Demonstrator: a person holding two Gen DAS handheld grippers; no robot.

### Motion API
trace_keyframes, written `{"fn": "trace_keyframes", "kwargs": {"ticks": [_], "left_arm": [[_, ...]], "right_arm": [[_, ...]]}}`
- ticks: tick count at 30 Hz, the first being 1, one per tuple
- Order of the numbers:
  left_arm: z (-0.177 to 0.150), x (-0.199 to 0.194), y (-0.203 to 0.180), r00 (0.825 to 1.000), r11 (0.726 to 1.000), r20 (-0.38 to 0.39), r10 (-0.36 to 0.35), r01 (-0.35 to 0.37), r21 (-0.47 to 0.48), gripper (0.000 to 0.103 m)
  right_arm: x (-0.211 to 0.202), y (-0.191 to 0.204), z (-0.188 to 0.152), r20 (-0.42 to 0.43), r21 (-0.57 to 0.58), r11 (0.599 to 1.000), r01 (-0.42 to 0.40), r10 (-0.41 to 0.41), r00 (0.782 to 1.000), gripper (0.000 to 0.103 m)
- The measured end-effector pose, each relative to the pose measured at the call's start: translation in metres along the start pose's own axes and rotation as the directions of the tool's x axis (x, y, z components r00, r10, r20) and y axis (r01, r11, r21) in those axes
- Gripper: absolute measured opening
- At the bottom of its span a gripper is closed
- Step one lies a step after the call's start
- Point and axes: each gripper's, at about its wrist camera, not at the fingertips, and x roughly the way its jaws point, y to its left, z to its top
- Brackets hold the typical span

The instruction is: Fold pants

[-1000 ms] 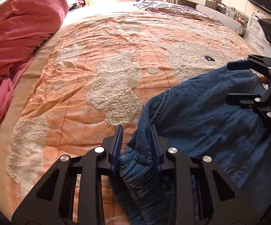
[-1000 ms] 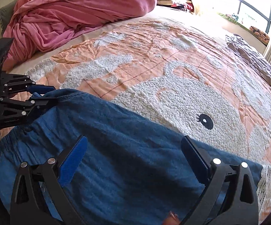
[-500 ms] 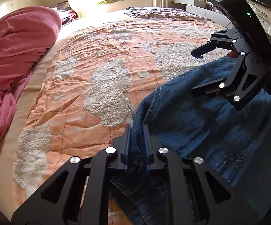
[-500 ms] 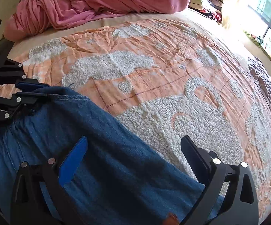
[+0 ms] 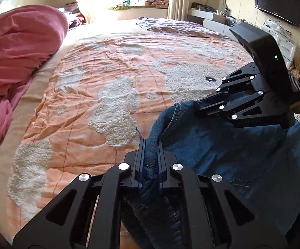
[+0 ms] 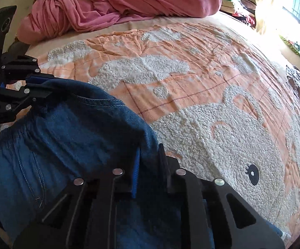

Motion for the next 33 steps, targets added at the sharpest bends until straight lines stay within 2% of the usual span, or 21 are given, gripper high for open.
{"fn": "trace_keyframes", "kwargs": {"ticks": [7, 9, 11, 13, 19, 27, 33], "left_arm": [[-0.001, -0.037, -0.019, 0.996, 0.999, 0.081, 0.021, -0.024, 0.047, 0.004], [-0.003, -0.048, -0.025, 0.995, 0.998, 0.101, 0.016, -0.021, 0.053, 0.004], [-0.007, -0.063, -0.037, 0.990, 0.995, 0.138, 0.035, -0.047, 0.087, 0.004], [-0.013, -0.079, -0.051, 0.983, 0.990, 0.178, 0.050, -0.073, 0.124, 0.004], [-0.048, -0.115, -0.083, 0.976, 0.983, 0.215, 0.043, -0.080, 0.165, 0.004], [-0.088, -0.132, -0.108, 0.991, 0.979, 0.127, 0.033, -0.057, 0.196, 0.004], [-0.122, -0.128, -0.128, 0.999, 0.959, -0.004, 0.044, -0.041, 0.280, 0.007]], "right_arm": [[-0.064, 0.014, -0.026, 0.171, 0.040, 0.999, 0.032, -0.038, 0.985, 0.009], [-0.086, 0.027, -0.036, 0.210, 0.033, 0.998, 0.054, -0.060, 0.976, 0.009], [-0.107, 0.043, -0.049, 0.247, 0.034, 0.997, 0.067, -0.074, 0.966, 0.009], [-0.125, 0.058, -0.062, 0.269, 0.035, 0.997, 0.072, -0.079, 0.960, 0.006], [-0.159, 0.104, -0.103, 0.307, 0.039, 0.998, 0.057, -0.067, 0.949, 0.006], [-0.158, 0.160, -0.152, 0.254, 0.027, 0.999, 0.017, -0.023, 0.967, 0.006], [-0.143, 0.184, -0.181, 0.197, 0.029, 0.999, -0.012, 0.006, 0.980, 0.006]]}}
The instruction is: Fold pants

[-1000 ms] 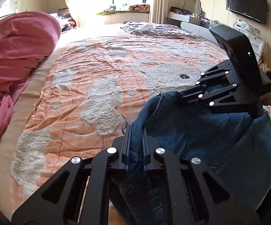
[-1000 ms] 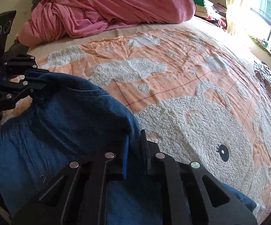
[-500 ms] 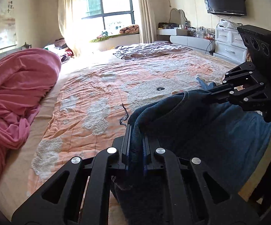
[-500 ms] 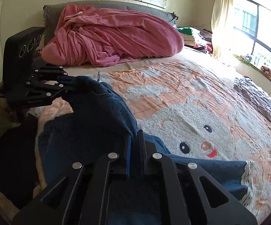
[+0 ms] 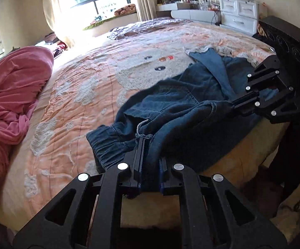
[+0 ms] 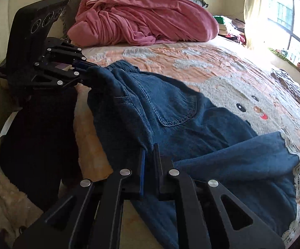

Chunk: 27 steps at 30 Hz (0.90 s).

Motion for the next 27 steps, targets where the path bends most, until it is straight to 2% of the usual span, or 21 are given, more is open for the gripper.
{"fn": "trace_keyframes", "kwargs": {"ticks": [3, 6, 9, 11, 13, 14, 17, 20, 23, 25, 26, 27], "left_arm": [[-0.008, 0.003, 0.000, 0.999, 1.000, -0.040, -0.007, 0.007, -0.016, 0.008], [-0.006, 0.002, -0.002, 0.999, 1.000, -0.041, 0.030, -0.031, -0.006, 0.008], [0.000, -0.004, 0.000, 0.997, 0.997, -0.018, 0.075, -0.075, 0.000, 0.008], [0.004, -0.007, 0.005, 0.991, 0.991, 0.008, 0.133, -0.133, -0.010, 0.008], [0.007, -0.011, 0.007, 0.984, 0.985, 0.044, 0.173, -0.173, -0.007, 0.008], [0.006, -0.008, 0.007, 0.985, 0.986, 0.045, 0.169, -0.169, -0.004, 0.008], [-0.004, 0.013, 0.006, 0.987, 0.990, -0.086, 0.138, -0.139, -0.006, 0.010], [-0.008, 0.008, 0.004, 0.990, 0.994, -0.097, 0.106, -0.108, -0.018, 0.010], [-0.014, 0.005, 0.013, 0.993, 0.995, -0.111, 0.041, -0.052, -0.090, 0.012], [-0.017, 0.001, 0.015, 0.992, 0.992, -0.118, 0.034, -0.048, -0.114, 0.024], [-0.019, -0.001, 0.016, 0.991, 0.991, -0.125, 0.042, -0.057, -0.121, 0.047], [-0.021, -0.003, 0.018, 0.990, 0.989, -0.131, 0.057, -0.074, -0.127, 0.057]], "right_arm": [[0.003, 0.008, -0.011, -0.025, -0.013, 1.000, -0.002, 0.002, 1.000, 0.006], [0.008, 0.011, -0.011, -0.031, -0.011, 1.000, 0.000, -0.001, 1.000, 0.006], [0.006, 0.013, -0.003, 0.001, 0.003, 1.000, -0.001, 0.001, 1.000, 0.006], [0.002, 0.014, 0.003, 0.053, 0.023, 1.000, 0.003, -0.004, 0.999, 0.006], [0.004, 0.014, 0.005, 0.067, 0.042, 0.999, -0.006, 0.003, 0.998, 0.006], [0.009, 0.014, 0.003, 0.049, 0.046, 0.999, -0.016, 0.014, 0.999, 0.006], [0.023, 0.013, -0.005, -0.017, 0.045, 0.999, -0.015, 0.016, 1.000, 0.007], [0.021, 0.010, -0.006, -0.018, 0.069, 0.997, -0.039, 0.040, 0.999, 0.009], [0.020, 0.006, -0.008, -0.016, 0.108, 0.992, -0.060, 0.062, 0.998, 0.010], [0.019, 0.007, -0.009, -0.016, 0.108, 0.992, -0.061, 0.063, 0.998, 0.011], [0.018, 0.007, -0.009, -0.017, 0.114, 0.991, -0.066, 0.068, 0.998, 0.012], [0.018, 0.006, -0.008, -0.015, 0.120, 0.990, -0.074, 0.076, 0.997, 0.016]]}}
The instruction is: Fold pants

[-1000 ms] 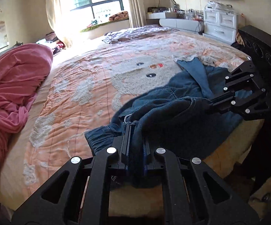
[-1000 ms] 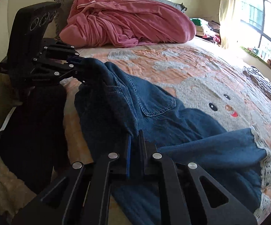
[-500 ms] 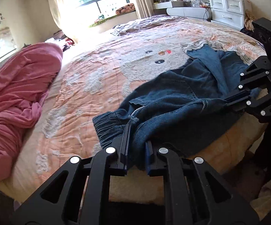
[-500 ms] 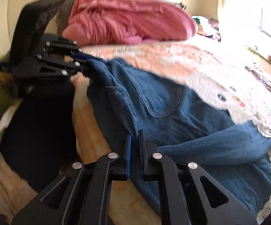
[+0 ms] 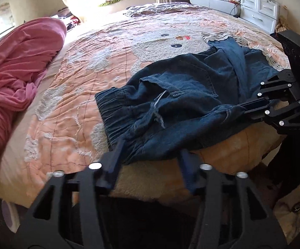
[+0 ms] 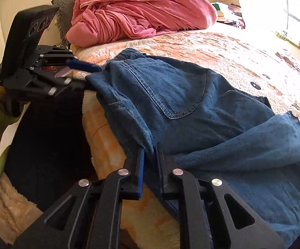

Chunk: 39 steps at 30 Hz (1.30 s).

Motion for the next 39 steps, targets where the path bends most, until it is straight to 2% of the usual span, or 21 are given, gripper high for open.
{"fn": "trace_keyframes", "kwargs": {"ticks": [4, 7, 10, 13, 17, 20, 22, 25, 27, 29, 30, 33, 39], "left_arm": [[-0.008, -0.016, 0.011, 0.999, 0.998, 0.012, 0.036, -0.035, -0.045, 0.057], [-0.002, -0.037, 0.020, 0.997, 0.995, 0.067, 0.026, -0.019, -0.101, 0.057], [0.018, -0.050, 0.024, 0.990, 0.984, 0.140, -0.032, 0.056, -0.169, 0.057], [0.043, -0.038, 0.020, 0.981, 0.972, 0.164, -0.102, 0.133, -0.194, 0.057], [0.057, 0.000, -0.003, 0.987, 0.974, 0.081, -0.141, 0.153, -0.167, 0.047], [0.044, 0.028, -0.018, 0.994, 0.987, -0.024, -0.107, 0.103, -0.127, 0.045], [0.029, 0.039, -0.025, 0.994, 0.992, -0.064, -0.089, 0.083, -0.096, 0.044], [0.022, 0.038, -0.030, 0.996, 0.996, -0.058, -0.064, 0.060, -0.071, 0.044], [0.022, 0.040, -0.029, 0.996, 0.996, -0.064, -0.062, 0.057, -0.073, 0.045], [0.023, 0.041, -0.028, 0.996, 0.995, -0.065, -0.065, 0.060, -0.074, 0.045], [0.022, 0.041, -0.028, 0.996, 0.995, -0.063, -0.067, 0.062, -0.076, 0.045], [0.022, 0.042, -0.025, 0.995, 0.993, -0.058, -0.084, 0.079, -0.091, 0.045], [0.025, 0.043, -0.023, 0.995, 0.991, -0.044, -0.090, 0.085, -0.105, 0.046]], "right_arm": [[-0.001, 0.003, -0.001, -0.002, -0.004, 1.000, -0.024, 0.024, 1.000, 0.029], [-0.002, 0.008, -0.002, -0.006, -0.019, 0.999, -0.038, 0.038, 0.999, 0.038], [-0.004, 0.008, -0.002, -0.011, -0.017, 0.998, -0.059, 0.059, 0.998, 0.044], [-0.008, 0.007, -0.001, -0.005, -0.001, 0.998, -0.070, 0.070, 0.998, 0.047], [-0.021, 0.002, 0.000, 0.029, 0.020, 0.998, -0.059, 0.058, 0.998, 0.050], [-0.034, -0.007, 0.000, 0.082, 0.063, 0.997, -0.037, 0.031, 0.996, 0.051], [-0.041, -0.015, 0.002, 0.121, 0.109, 0.994, -0.019, 0.006, 0.993, 0.051], [-0.042, -0.021, 0.008, 0.147, 0.161, 0.987, 0.007, -0.031, 0.989, 0.052], [-0.036, -0.023, 0.014, 0.129, 0.174, 0.984, 0.040, -0.063, 0.990, 0.052], [-0.026, -0.029, 0.017, 0.089, 0.196, 0.978, 0.072, -0.091, 0.992, 0.052], [-0.020, -0.032, 0.018, 0.075, 0.213, 0.975, 0.064, -0.081, 0.994, 0.052], [0.012, -0.042, 0.013, -0.064, 0.257, 0.960, 0.111, -0.097, 0.993, 0.052], [0.002, -0.041, 0.010, -0.011, 0.240, 0.966, 0.097, -0.097, 0.995, 0.051]]}}
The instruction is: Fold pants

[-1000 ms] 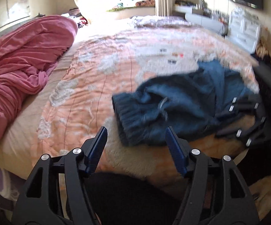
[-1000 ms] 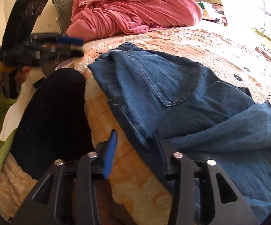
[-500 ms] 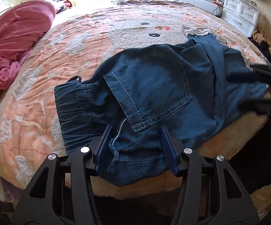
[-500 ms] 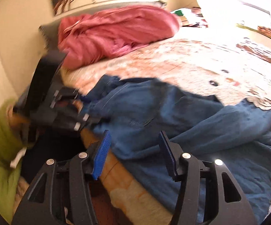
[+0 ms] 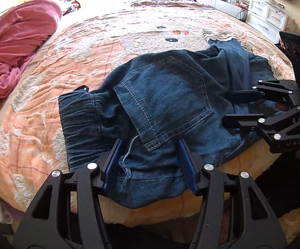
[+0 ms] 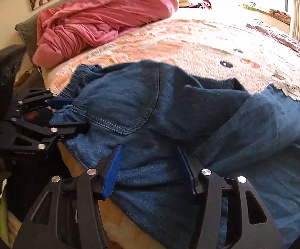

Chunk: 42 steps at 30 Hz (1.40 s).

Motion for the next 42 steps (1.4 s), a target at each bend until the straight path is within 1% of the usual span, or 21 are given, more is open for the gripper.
{"fn": "trace_keyframes", "kwargs": {"ticks": [2, 4, 6, 7, 10, 13, 15, 18, 19, 20, 23, 25, 27, 29, 32, 34, 35, 36, 38, 40, 42], "left_arm": [[0.001, -0.010, 0.000, 0.999, 1.000, 0.031, -0.009, 0.009, -0.011, 0.046], [0.000, -0.024, 0.002, 0.998, 0.999, 0.058, -0.026, 0.028, -0.032, 0.047], [0.001, -0.036, 0.001, 0.996, 0.997, 0.076, -0.048, 0.052, -0.052, 0.051], [0.002, -0.042, 0.000, 0.995, 0.997, 0.085, -0.053, 0.058, -0.053, 0.051], [0.012, -0.057, -0.011, 0.990, 0.997, 0.125, -0.064, 0.067, -0.026, 0.053], [0.027, -0.064, -0.030, 0.979, 0.991, 0.152, -0.136, 0.135, 0.015, 0.056], [0.037, -0.060, -0.045, 0.971, 0.983, 0.152, -0.184, 0.179, 0.048, 0.056], [0.052, -0.043, -0.069, 0.954, 0.960, 0.114, -0.276, 0.269, 0.070, 0.056], [0.058, -0.032, -0.076, 0.948, 0.951, 0.088, -0.306, 0.300, 0.074, 0.056], [0.060, -0.025, -0.080, 0.944, 0.946, 0.071, -0.322, 0.316, 0.076, 0.056], [0.072, 0.002, -0.096, 0.927, 0.925, 0.007, -0.374, 0.373, 0.072, 0.042], [0.077, 0.017, -0.102, 0.921, 0.919, -0.021, -0.388, 0.388, 0.065, 0.037], [0.081, 0.030, -0.104, 0.926, 0.924, -0.046, -0.376, 0.378, 0.057, 0.033], [0.086, 0.041, -0.104, 0.931, 0.930, -0.057, -0.361, 0.364, 0.050, 0.032], [0.090, 0.056, -0.096, 0.933, 0.933, -0.058, -0.356, 0.358, 0.030, 0.024], [0.089, 0.062, -0.092, 0.919, 0.920, -0.047, -0.391, 0.391, -0.005, 0.020], [0.088, 0.065, -0.089, 0.908, 0.909, -0.037, -0.416, 0.416, -0.027, 0.017], [0.087, 0.067, -0.087, 0.891, 0.891, -0.032, -0.453, 0.451, -0.053, 0.013], [0.088, 0.067, -0.087, 0.869, 0.868, -0.024, -0.494, 0.492, -0.063, 0.010], [0.086, 0.064, -0.094, 0.861, 0.861, -0.014, -0.509, 0.508, -0.031, 0.009], [0.084, 0.062, -0.100, 0.856, 0.856, -0.011, -0.516, 0.516, -0.006, 0.009]], "right_arm": [[-0.014, -0.006, -0.002, 0.033, 0.022, 1.000, -0.018, 0.017, 0.999, 0.051], [-0.031, -0.017, -0.005, 0.079, 0.038, 0.999, -0.004, 0.001, 0.997, 0.051], [-0.044, -0.024, -0.004, 0.117, 0.069, 0.997, 0.025, -0.033, 0.993, 0.053], [-0.053, -0.032, -0.002, 0.141, 0.099, 0.994, 0.037, -0.051, 0.989, 0.058], [-0.074, -0.056, -0.003, 0.195, 0.183, 0.981, 0.070, -0.106, 0.975, 0.060], [-0.090, -0.079, -0.006, 0.226, 0.257, 0.960, 0.110, -0.170, 0.959, 0.065], [-0.098, -0.092, -0.008, 0.243, 0.294, 0.948, 0.119, -0.195, 0.950, 0.067], [-0.108, -0.106, -0.011, 0.259, 0.334, 0.930, 0.152, -0.245, 0.934, 0.068], [-0.110, -0.109, -0.012, 0.263, 0.343, 0.925, 0.164, -0.262, 0.929, 0.069], [-0.113, -0.114, -0.014, 0.265, 0.350, 0.921, 0.173, -0.274, 0.924, 0.069], [-0.116, -0.123, -0.015, 0.270, 0.368, 0.914, 0.173, -0.283, 0.920, 0.069], [-0.114, -0.123, -0.014, 0.265, 0.374, 0.910, 0.180, -0.291, 0.919, 0.069], [-0.111, -0.124, -0.015, 0.254, 0.362, 0.912, 0.192, -0.295, 0.921, 0.069], [-0.108, -0.123, -0.014, 0.244, 0.350, 0.914, 0.205, -0.301, 0.922, 0.069], [-0.104, -0.121, -0.011, 0.239, 0.339, 0.916, 0.213, -0.303, 0.923, 0.069], [-0.102, -0.121, -0.006, 0.235, 0.339, 0.916, 0.213, -0.301, 0.924, 0.070], [-0.099, -0.122, -0.002, 0.233, 0.340, 0.917, 0.211, -0.299, 0.925, 0.070], [-0.095, -0.122, 0.004, 0.225, 0.337, 0.918, 0.207, -0.292, 0.930, 0.070], [-0.086, -0.122, 0.017, 0.202, 0.325, 0.924, 0.201, -0.276, 0.940, 0.070], [-0.075, -0.119, 0.033, 0.174, 0.285, 0.930, 0.232, -0.288, 0.941, 0.070], [-0.057, -0.118, 0.055, 0.127, 0.237, 0.923, 0.303, -0.339, 0.932, 0.070]]}}
